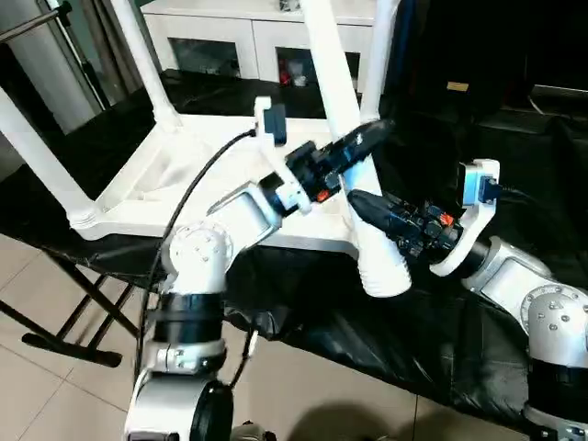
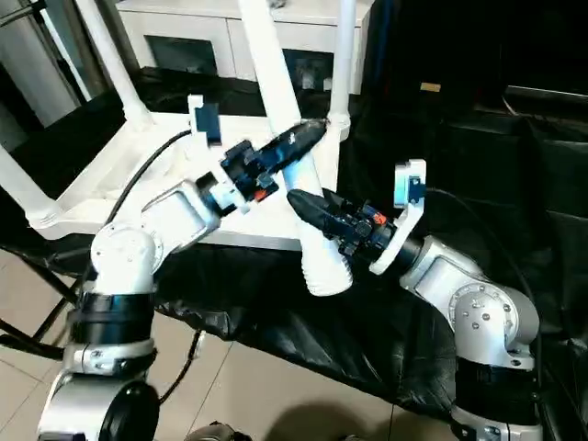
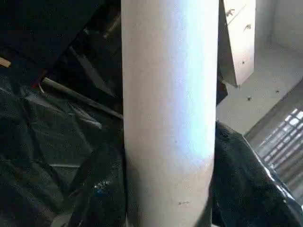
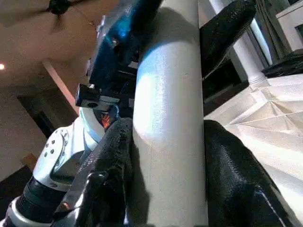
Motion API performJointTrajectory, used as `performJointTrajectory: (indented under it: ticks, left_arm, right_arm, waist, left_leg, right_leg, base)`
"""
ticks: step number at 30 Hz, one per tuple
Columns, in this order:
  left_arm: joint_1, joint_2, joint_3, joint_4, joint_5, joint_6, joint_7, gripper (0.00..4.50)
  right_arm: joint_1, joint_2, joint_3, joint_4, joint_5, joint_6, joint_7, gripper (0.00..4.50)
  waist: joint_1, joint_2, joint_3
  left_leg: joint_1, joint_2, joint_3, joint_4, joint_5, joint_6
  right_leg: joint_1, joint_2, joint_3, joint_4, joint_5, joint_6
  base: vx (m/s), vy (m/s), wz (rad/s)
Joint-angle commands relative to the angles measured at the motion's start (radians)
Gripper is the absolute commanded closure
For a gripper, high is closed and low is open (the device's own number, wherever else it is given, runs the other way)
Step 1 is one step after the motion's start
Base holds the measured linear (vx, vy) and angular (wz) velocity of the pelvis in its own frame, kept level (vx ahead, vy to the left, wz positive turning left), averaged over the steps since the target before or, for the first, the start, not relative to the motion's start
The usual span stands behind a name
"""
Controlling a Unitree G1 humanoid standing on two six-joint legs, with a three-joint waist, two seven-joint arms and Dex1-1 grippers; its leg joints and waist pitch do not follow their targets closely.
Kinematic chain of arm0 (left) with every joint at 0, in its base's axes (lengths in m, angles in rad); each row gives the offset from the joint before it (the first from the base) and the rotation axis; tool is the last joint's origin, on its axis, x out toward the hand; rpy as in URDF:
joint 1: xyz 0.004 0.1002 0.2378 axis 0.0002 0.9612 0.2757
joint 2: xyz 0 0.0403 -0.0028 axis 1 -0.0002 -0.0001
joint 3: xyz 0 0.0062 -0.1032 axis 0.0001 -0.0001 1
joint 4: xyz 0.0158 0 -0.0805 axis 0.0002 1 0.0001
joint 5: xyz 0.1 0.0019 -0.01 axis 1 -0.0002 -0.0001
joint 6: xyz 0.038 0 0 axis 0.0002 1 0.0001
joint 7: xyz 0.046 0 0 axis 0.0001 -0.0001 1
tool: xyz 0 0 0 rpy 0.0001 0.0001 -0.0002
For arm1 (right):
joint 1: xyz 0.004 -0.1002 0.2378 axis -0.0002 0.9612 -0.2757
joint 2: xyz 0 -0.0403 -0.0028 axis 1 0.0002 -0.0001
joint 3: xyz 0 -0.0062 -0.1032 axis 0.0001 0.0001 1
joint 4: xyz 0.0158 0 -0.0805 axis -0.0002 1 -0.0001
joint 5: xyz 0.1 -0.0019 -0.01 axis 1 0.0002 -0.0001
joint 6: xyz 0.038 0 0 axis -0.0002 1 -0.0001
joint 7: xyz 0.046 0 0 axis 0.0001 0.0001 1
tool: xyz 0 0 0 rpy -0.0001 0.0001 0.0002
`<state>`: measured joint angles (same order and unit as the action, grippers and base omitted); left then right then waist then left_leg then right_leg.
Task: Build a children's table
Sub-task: Pick table leg
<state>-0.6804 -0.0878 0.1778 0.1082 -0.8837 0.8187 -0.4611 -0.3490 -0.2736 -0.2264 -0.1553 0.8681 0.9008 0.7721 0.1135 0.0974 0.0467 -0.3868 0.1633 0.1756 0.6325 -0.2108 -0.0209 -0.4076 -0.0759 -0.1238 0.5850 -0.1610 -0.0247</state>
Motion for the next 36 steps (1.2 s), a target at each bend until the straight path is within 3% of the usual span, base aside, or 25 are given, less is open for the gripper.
performJointTrajectory:
  ticks: [1, 2, 3, 4, 8, 9, 10, 12, 13, 14, 15, 17, 18, 20, 25, 29, 36]
  left_arm:
    - [-0.025, -0.003, 0.018, 0.005, -0.005, -0.018, 0.025, 2.25]
    - [-0.025, -0.003, 0.018, 0.004, -0.006, -0.017, 0.025, 2.3]
    - [-0.026, -0.002, 0.018, 0.004, -0.008, -0.016, 0.024, 2.3]
    - [-0.024, 0.0, 0.017, 0.002, -0.005, -0.017, 0.025, 2.42]
    - [-0.015, 0.01, 0.016, -0.012, 0.002, -0.024, 0.03, 2.63]
    - [-0.014, 0.015, 0.013, -0.018, 0.006, -0.025, 0.028, 2.63]
    - [-0.012, 0.018, 0.011, -0.023, 0.009, -0.026, 0.026, 2.64]
    - [-0.01, 0.02, 0.01, -0.031, 0.009, -0.025, 0.03, 2.65]
    - [-0.009, 0.027, 0.004, -0.041, 0.016, -0.025, 0.034, 2.65]
    - [-0.009, 0.027, 0.004, -0.041, 0.016, -0.025, 0.034, 2.66]
    - [-0.006, 0.041, -0.01, -0.052, 0.034, -0.03, 0.033, 2.66]
    - [-0.006, 0.056, -0.026, -0.061, 0.053, -0.034, 0.026, 2.66]
    - [-0.009, 0.081, -0.05, -0.067, 0.075, -0.034, 0.008, 2.66]
    - [-0.012, 0.113, -0.083, -0.076, 0.106, -0.034, -0.016, 2.66]
    - [-0.024, 0.161, -0.109, -0.085, 0.129, -0.029, -0.049, 2.66]
    - [-0.031, 0.19, -0.127, -0.092, 0.138, -0.021, -0.076, 2.66]
    - [-0.027, 0.217, -0.169, -0.111, 0.155, -0.025, -0.119, 2.66]
  right_arm:
    - [-0.021, -0.005, 0.013, -0.009, 0.007, -0.007, -0.004, 2.69]
    - [-0.023, -0.006, 0.014, -0.008, 0.006, -0.007, -0.004, 2.69]
    - [-0.024, -0.007, 0.015, -0.007, 0.006, -0.007, -0.004, 2.69]
    - [-0.026, -0.007, 0.016, -0.004, 0.006, -0.007, -0.003, 2.69]
    - [-0.035, -0.011, 0.034, 0.011, -0.009, -0.017, 0.003, 2.69]
    - [-0.036, -0.011, 0.038, 0.011, -0.012, -0.019, 0.003, 2.69]
    - [-0.038, -0.012, 0.041, 0.012, -0.013, -0.02, 0.003, 2.69]
    - [-0.041, -0.012, 0.046, 0.015, -0.016, -0.022, 0.003, 2.69]
    - [-0.048, -0.011, 0.055, 0.022, -0.024, -0.024, -0.002, 2.69]
    - [-0.048, -0.011, 0.055, 0.022, -0.024, -0.024, -0.002, 2.34]
    - [-0.058, -0.013, 0.067, 0.035, -0.04, -0.022, -0.016, 2.13]
    - [-0.071, -0.022, 0.084, 0.051, -0.071, -0.019, -0.041, 1.99]
    - [-0.08, -0.055, 0.131, 0.055, -0.146, -0.041, -0.06, 1.9]
    - [-0.092, -0.089, 0.169, 0.067, -0.192, -0.03, -0.071, 1.9]
    - [-0.135, -0.154, 0.23, 0.088, -0.202, 0.043, -0.029, 1.83]
    - [-0.175, -0.206, 0.304, 0.096, -0.221, 0.068, 0.035, 1.83]
    - [-0.21, -0.217, 0.369, 0.123, -0.258, 0.067, 0.047, 1.83]
  waist:
    - [0.003, -0.023, -0.073]
    - [0.005, -0.029, -0.074]
    - [0.005, -0.027, -0.073]
    - [0.006, -0.036, -0.073]
    - [0.006, -0.033, -0.071]
    - [0.005, -0.047, -0.07]
    - [0.009, -0.038, -0.071]
    - [0.007, -0.039, -0.07]
    - [0.009, -0.045, -0.07]
    - [0.007, -0.042, -0.07]
    - [0.007, -0.047, -0.07]
    - [0.006, -0.044, -0.068]
    - [0.005, -0.044, -0.069]
    - [0.004, -0.046, -0.069]
    - [0.008, -0.047, -0.073]
    - [0.008, -0.055, -0.072]
    - [0.007, -0.058, -0.071]
  left_leg:
    - [0.009, 0.061, -0.034, -0.075, -0.066, 0.066]
    - [0.009, 0.059, -0.032, -0.075, -0.062, 0.07]
    - [0.009, 0.059, -0.032, -0.075, -0.059, 0.072]
    - [0.008, 0.058, -0.03, -0.075, -0.054, 0.075]
    - [0.01, 0.061, -0.031, -0.076, -0.053, 0.075]
    - [0.008, 0.061, -0.029, -0.077, -0.053, 0.075]
    - [0.01, 0.062, -0.031, -0.077, -0.051, 0.071]
    - [0.01, 0.062, -0.031, -0.077, -0.055, 0.069]
    - [0.009, 0.062, -0.031, -0.078, -0.051, 0.069]
    - [0.008, 0.062, -0.031, -0.078, -0.053, 0.067]
    - [0.009, 0.062, -0.03, -0.078, -0.053, 0.067]
    - [0.012, 0.064, -0.031, -0.079, -0.048, 0.061]
    - [0.012, 0.063, -0.031, -0.079, -0.045, 0.059]
    - [0.013, 0.062, -0.03, -0.079, -0.043, 0.05]
    - [0.012, 0.064, -0.03, -0.076, -0.018, 0.062]
    - [0.011, 0.065, -0.028, -0.074, -0.022, 0.069]
    - [0.014, 0.07, -0.029, -0.076, -0.04, 0.048]
  right_leg:
    - [0.058, -0.084, 0.054, -0.084, -0.333, -0.058]
    - [0.06, -0.086, 0.054, -0.083, -0.335, -0.06]
    - [0.06, -0.086, 0.055, -0.084, -0.339, -0.061]
    - [0.06, -0.086, 0.055, -0.084, -0.345, -0.06]
    - [0.057, -0.087, 0.055, -0.086, -0.362, -0.057]
    - [0.059, -0.086, 0.056, -0.087, -0.364, -0.054]
    - [0.057, -0.089, 0.057, -0.083, -0.366, -0.057]
    - [0.057, -0.088, 0.057, -0.084, -0.368, -0.055]
    - [0.059, -0.09, 0.057, -0.081, -0.366, -0.056]
    - [0.058, -0.09, 0.057, -0.082, -0.371, -0.056]
    - [0.058, -0.09, 0.058, -0.083, -0.373, -0.054]
    - [0.055, -0.088, 0.059, -0.083, -0.372, -0.048]
    - [0.054, -0.087, 0.059, -0.082, -0.369, -0.045]
    - [0.056, -0.086, 0.061, -0.079, -0.36, -0.036]
    - [0.058, -0.088, 0.064, -0.069, -0.298, -0.069]
    - [0.06, -0.091, 0.065, -0.066, -0.283, -0.096]
    - [0.058, -0.092, 0.067, -0.062, -0.276, -0.116]
  base:
    - [0.0, 0.0, 0.0]
    - [0.0, 0.0, 0.0]
    - [0.0, 0.0, 0.0]
    - [0.0, 0.0, 0.0]
    - [0.0, 0.0, 0.0]
    - [0.0, 0.0, 0.0]
    - [0.0, 0.0, 0.0]
    - [0.0, 0.0, 0.0]
    - [0.0, 0.0, 0.0]
    - [0.0, 0.0, 0.0]
    - [0.0, 0.0, 0.0]
    - [0.0, 0.0, 0.0]
    - [0.0, 0.0, 0.0]
    - [0.0, 0.0, 0.0]
    - [0.0, 0.0, 0.0]
    - [0.0, 0.0, 0.0]
    - [0.0, 0.0, 0.0]
